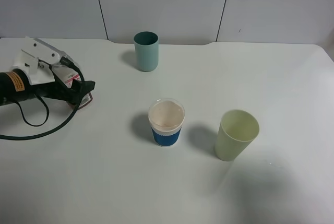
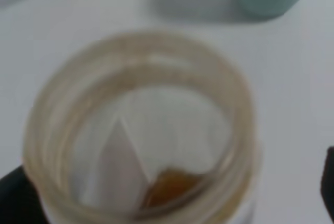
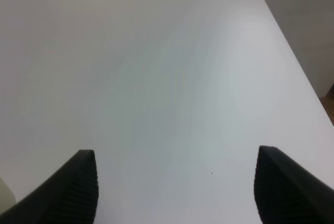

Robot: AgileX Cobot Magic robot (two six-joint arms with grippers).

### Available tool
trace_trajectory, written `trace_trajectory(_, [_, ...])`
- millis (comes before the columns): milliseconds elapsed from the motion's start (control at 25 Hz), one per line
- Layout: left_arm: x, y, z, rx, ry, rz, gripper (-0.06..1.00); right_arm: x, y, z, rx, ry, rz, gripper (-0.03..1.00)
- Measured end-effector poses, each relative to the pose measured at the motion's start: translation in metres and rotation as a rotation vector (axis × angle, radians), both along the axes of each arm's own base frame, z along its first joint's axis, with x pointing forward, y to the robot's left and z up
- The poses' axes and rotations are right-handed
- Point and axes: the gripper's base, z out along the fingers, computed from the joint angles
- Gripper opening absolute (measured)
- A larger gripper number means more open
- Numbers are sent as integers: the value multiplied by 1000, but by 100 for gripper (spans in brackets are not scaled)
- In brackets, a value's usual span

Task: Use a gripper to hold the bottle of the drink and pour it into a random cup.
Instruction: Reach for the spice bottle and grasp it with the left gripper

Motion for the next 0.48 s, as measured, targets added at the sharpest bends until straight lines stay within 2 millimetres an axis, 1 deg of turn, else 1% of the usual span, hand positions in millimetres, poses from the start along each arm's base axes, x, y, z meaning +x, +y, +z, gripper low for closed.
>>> trace_trajectory(120, [0,3,4,-11,-44,-35,99,0,0,0,0,0,0,63])
trace_trajectory(280, [0,8,5,-9,-60,-49,99,0,0,0,0,0,0,63])
trace_trajectory(360, [0,8,3,-6,-57,-59,99,0,0,0,0,0,0,63])
trace_trajectory(480, [0,8,-5,-16,-33,-66,99,0,0,0,0,0,0,63])
